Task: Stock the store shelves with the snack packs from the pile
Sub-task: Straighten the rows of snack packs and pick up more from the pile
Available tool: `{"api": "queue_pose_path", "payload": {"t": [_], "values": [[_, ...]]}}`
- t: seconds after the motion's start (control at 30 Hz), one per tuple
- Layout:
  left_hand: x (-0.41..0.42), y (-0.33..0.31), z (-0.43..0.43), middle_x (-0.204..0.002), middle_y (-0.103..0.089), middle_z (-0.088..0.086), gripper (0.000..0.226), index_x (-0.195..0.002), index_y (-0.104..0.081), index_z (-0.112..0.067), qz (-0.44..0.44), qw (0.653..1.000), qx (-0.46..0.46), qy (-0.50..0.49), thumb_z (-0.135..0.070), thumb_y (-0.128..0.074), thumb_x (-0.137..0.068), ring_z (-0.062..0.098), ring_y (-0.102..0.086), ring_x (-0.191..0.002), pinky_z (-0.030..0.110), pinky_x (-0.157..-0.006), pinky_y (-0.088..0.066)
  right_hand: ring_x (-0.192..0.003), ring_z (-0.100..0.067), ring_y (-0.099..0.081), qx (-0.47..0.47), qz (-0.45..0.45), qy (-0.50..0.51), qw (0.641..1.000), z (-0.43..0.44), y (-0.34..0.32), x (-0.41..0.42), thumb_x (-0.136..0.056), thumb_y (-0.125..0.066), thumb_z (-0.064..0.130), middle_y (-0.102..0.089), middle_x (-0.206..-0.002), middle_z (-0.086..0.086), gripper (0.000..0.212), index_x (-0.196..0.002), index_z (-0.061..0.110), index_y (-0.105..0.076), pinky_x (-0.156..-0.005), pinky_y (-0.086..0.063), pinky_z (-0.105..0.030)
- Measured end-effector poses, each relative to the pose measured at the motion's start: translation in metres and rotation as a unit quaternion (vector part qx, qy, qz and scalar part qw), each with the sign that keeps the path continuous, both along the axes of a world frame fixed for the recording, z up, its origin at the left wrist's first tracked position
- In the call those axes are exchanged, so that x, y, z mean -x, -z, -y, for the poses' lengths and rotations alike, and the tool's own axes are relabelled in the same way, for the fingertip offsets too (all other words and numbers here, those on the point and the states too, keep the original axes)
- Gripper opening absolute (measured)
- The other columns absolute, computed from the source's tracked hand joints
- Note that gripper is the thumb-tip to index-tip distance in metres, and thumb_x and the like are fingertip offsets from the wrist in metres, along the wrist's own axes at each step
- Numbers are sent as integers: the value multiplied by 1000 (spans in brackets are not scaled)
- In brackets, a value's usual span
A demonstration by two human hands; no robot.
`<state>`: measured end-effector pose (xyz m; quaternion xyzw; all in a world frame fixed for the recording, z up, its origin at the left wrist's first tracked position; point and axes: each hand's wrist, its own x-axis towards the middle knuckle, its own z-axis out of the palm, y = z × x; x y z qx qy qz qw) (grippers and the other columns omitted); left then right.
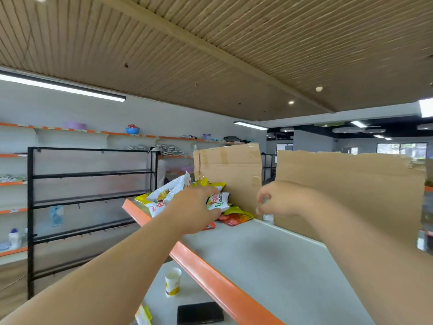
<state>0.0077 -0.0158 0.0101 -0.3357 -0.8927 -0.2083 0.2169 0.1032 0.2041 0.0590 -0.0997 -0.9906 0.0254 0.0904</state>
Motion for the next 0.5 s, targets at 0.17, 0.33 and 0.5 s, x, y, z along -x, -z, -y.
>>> {"api": "queue_pose_path", "payload": {"t": [0.17, 0.33, 0.5], "values": [[51, 23, -18, -136, -60, -5, 50, -140, -54, -36, 23, 998, -9, 53, -43, -64, -91, 19, -57, -119, 24, -84, -41, -105, -14, -57, -17, 27, 26, 999, -4, 14, 38, -86, -66, 50, -59, -112, 10, 27, -109, 36, -65, -93, -51, -35], [109, 36, -41, -139, -58, -9, 61, -137, -55, -37, 22, 995, 4, 94, -52, -57, -78, 20, -55, -126, 34, -100, -47, -97, -16, -61, -19, 47, 67, 996, -4, 35, 82, -82, -66, 52, -65, -105, 6, 21, -94, 35, -65, -84, -54, -32], [168, 44, -70, -145, -51, -5, 67, -140, -51, -39, 12, 990, 34, 133, -58, -53, -75, 23, -47, -134, 42, -106, -44, -76, -23, -53, -31, 87, 113, 989, 7, 55, 131, -89, -61, 39, -58, -85, -3, 26, -95, 14, -65, -61, -39, -28]]}}
